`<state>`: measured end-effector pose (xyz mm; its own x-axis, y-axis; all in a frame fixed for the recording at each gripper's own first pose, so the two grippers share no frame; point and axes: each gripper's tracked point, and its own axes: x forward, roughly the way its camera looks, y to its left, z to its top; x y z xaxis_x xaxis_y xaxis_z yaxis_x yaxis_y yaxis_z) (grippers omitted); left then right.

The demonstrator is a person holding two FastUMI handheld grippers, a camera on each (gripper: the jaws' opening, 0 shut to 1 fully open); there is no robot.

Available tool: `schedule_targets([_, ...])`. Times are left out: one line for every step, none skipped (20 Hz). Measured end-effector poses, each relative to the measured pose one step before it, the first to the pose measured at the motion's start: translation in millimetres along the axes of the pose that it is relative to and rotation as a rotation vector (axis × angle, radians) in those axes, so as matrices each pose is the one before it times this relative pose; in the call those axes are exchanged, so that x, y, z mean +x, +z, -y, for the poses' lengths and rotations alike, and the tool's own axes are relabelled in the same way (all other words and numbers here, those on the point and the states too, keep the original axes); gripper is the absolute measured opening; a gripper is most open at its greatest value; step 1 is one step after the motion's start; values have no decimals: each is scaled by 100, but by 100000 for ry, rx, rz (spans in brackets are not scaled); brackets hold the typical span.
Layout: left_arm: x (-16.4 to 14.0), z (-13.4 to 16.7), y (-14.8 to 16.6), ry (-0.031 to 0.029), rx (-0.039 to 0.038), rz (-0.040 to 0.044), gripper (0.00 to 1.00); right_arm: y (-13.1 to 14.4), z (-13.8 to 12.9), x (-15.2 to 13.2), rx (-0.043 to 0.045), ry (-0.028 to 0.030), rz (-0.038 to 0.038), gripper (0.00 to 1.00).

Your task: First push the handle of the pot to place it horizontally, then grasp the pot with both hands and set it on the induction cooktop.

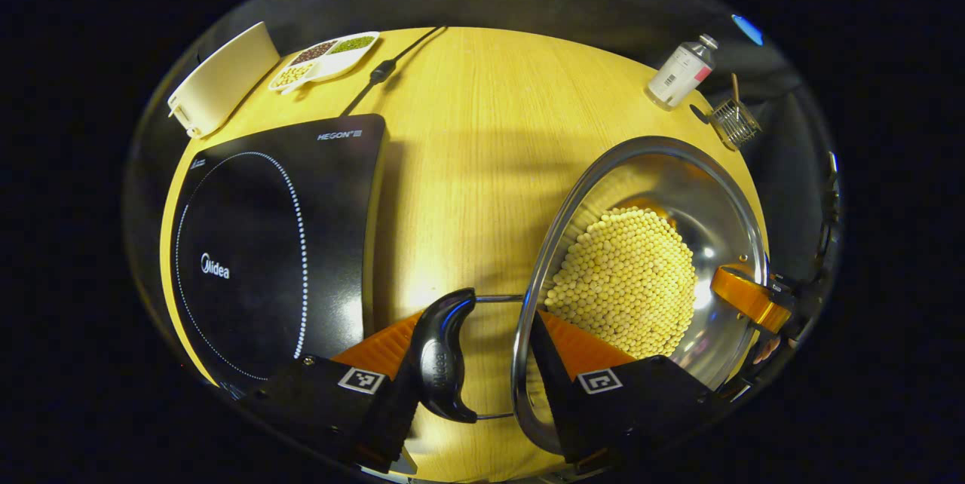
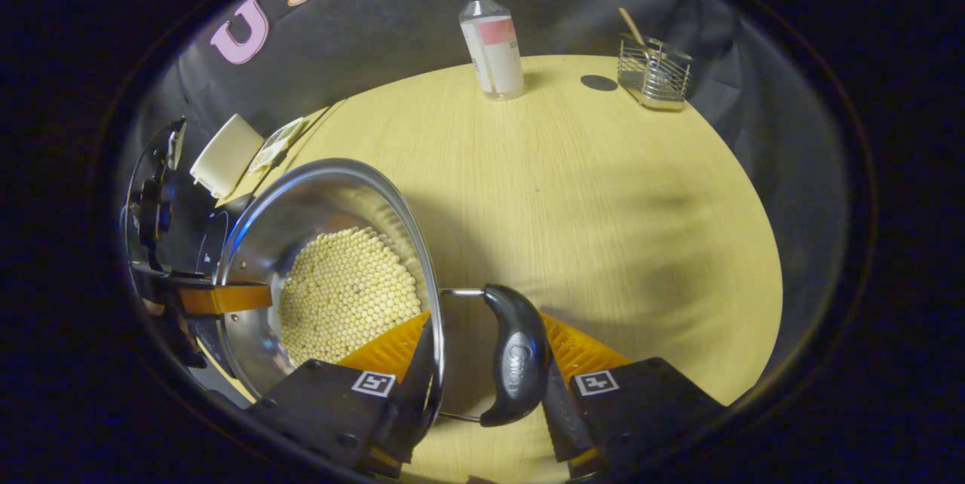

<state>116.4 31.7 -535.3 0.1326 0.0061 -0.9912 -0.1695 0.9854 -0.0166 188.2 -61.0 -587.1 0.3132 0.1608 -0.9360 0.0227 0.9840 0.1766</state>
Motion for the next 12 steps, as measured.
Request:
schedule_targets([116, -51, 222, -1286, 162, 1075, 78, -234, -39, 292, 507, 575, -466, 68])
schedule_targets([72, 180, 1, -2097, -652, 226, 77, 226, 9, -181, 874, 390, -269, 63])
schedule_targets([82, 337, 227, -3442, -1269, 1874, 78, 8, -32, -28, 511, 420, -177, 63])
schedule_targets([191, 182, 116, -2548, -676, 1572, 74, -90, 78, -75, 1206, 666, -213, 63])
schedule_targets([-44, -28, 290, -2016, 1056, 1917, 70, -55, -3, 92, 1117, 620, -565, 62])
schedule_targets([-136, -86, -303, -1747, 604, -842, 68, -129, -71, 153, 946, 438, -408, 60])
schedule_targets([-102, -10, 195, -1165, -955, 1114, 69, 186, -100, -501, 1473, 789, -624, 60])
schedule_targets([118, 79, -227, -213, -2698, -1831, 64, -63, -68, 298, 1779, 1363, -856, 61])
schedule_targets([-209, 46, -239, -178, -2594, -1351, 65, -83, -121, -447, 2722, 927, -961, 54])
schedule_targets([-72, 101, -302, -547, -2198, -1379, 58, 26, 4, -81, 1259, 987, -54, 51])
schedule_targets([-284, 128, -383, -576, -1279, -503, 60, 74, -154, -255, -483, 941, 730, 48])
schedule_targets([-406, 127, -129, -459, -1096, 558, 61, 149, -121, -542, -834, 513, 869, 47])
